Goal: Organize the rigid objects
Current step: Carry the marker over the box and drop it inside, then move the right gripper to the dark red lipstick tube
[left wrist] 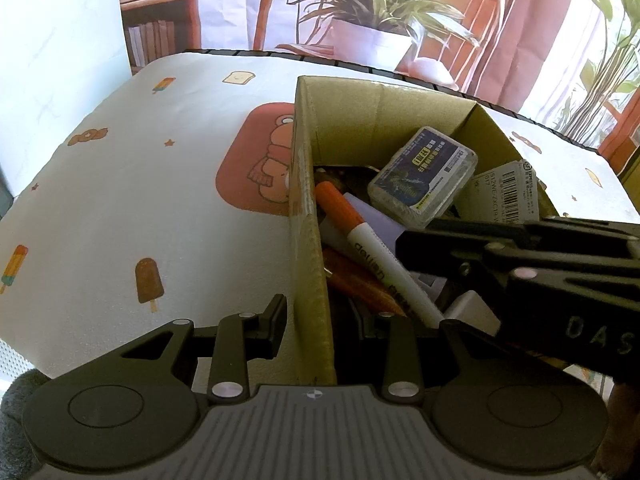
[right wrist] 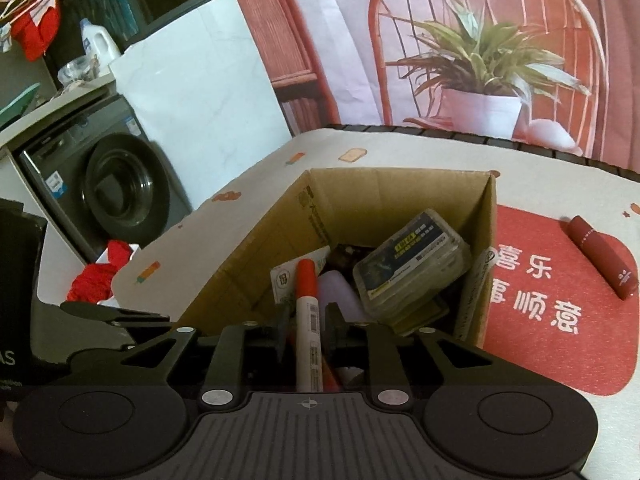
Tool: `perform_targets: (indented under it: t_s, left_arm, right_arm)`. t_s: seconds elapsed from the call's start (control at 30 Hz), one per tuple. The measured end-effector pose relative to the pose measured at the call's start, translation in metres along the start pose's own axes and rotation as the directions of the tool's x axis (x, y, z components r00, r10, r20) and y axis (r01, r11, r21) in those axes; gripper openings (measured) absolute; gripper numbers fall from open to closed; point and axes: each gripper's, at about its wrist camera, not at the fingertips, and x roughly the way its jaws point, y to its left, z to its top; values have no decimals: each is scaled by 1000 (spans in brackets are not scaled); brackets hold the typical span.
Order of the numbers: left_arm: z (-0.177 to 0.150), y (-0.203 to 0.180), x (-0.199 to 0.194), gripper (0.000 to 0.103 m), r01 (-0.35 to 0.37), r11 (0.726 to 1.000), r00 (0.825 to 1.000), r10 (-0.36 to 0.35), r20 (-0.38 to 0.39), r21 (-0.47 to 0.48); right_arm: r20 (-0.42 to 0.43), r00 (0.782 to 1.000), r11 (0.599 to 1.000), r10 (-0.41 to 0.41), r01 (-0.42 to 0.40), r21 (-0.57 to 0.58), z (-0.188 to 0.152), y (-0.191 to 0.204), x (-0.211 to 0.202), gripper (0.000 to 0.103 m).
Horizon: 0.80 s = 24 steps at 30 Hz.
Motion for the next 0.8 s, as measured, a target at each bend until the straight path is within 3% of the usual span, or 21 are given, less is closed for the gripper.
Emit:
perform_targets:
  t_s: [0.17,0.33,0.4,0.5,0.6,0.8]
  left_arm:
    - [0,2,0,35,1,1000,1000,-1,0,-2]
    - [0,2,0,35,1,1000,1000,-1,0,-2]
    - [0,1,0,35,1,1000,1000,-1,0,-1]
    - [0,1,0,35,0,1000,1000,0,-1,-2]
    - [0,1,0,35,1,1000,1000,-1,0,-1]
    - [0,1,0,35,1,1000,1000,-1,-1,-2]
  right_arm:
    - [100,995,1000,-25,25,4,8,-6,-16,34]
    - [232,968,995,-101,100,14,21,-23,-39,64]
    - [258,957,991,-135,132,27,24,-34,-44,79]
    - [277,941,981,-194,191,38,28,-52,-48,93]
    - [279,926,967,-252,251,43,28,-72,-51,99]
    - [236,900,926,-366,378,-4,24,-115,-38,101]
